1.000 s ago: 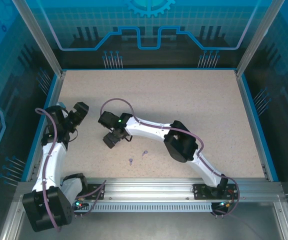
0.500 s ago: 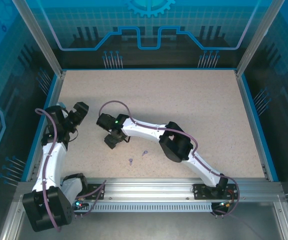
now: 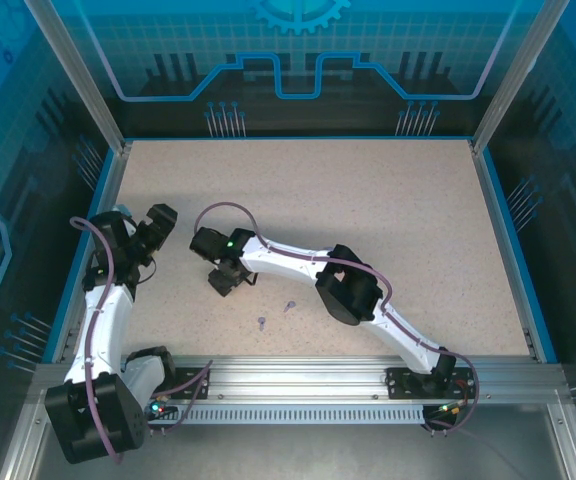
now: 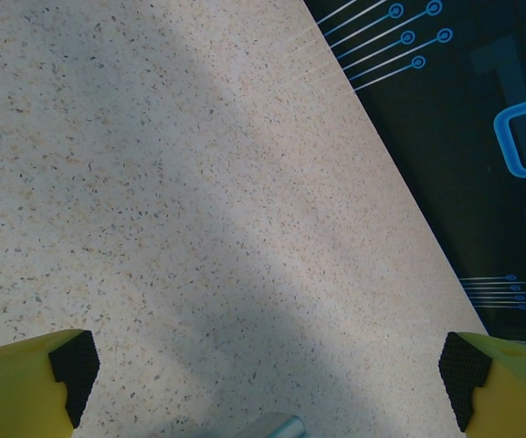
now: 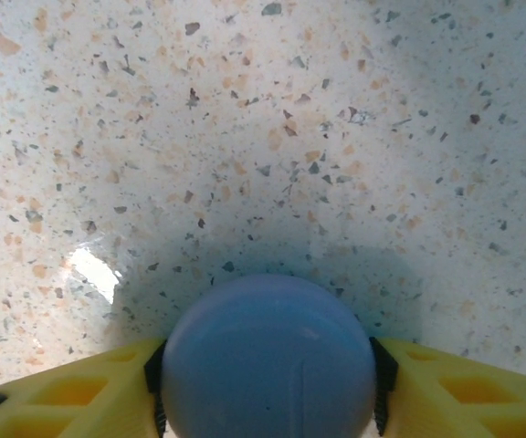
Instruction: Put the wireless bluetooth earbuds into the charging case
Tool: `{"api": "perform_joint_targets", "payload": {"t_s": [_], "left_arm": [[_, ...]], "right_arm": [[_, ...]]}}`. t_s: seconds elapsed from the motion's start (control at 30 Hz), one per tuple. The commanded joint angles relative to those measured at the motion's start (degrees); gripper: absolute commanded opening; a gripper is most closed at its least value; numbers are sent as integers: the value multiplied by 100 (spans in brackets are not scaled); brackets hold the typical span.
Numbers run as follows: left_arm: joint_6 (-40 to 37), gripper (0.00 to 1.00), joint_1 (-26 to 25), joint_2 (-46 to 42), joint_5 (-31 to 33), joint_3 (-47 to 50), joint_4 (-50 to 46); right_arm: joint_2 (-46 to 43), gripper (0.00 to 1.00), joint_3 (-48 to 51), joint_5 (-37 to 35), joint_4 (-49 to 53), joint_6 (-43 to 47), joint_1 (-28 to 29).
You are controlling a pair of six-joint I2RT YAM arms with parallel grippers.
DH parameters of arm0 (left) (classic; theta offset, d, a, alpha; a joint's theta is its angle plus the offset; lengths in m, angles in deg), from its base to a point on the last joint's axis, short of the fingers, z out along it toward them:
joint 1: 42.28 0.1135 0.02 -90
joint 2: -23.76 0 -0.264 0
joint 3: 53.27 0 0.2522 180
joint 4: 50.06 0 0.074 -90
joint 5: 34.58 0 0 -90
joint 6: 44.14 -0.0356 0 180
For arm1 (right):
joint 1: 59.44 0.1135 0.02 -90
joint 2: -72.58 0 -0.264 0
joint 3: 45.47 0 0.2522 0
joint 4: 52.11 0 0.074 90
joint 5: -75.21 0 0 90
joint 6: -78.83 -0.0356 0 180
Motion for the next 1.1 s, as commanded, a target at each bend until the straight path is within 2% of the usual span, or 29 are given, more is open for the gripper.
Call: {"api": "perform_joint_targets", "payload": {"t_s": [0.0,0.23,0.47,0.73,0.93,1.07], "left_arm": [[20,99,69,-104,-142,44,17],[-65,99,65,-106,-492,134,103],[17,96,-80,55,-1520,363,495],[-183,91,-1521,659,-2400,61,750],[-314,90,-2323,1003,-3129,-200,1157],[-199,89,-2708,1107,-3598,-175,1726]], "right_arm": [[128,54,-3,-11,117,33,60],[-652,48,922,-34,-545,178,-10],[-2530,48,3189,-238,-2098,791,-219],[-4954,46,6023,-178,-3960,2068,-688],[-6376,45,7215,-50,-4694,2928,-966],[-6971,45,7721,61,-4952,3484,-1053]]}}
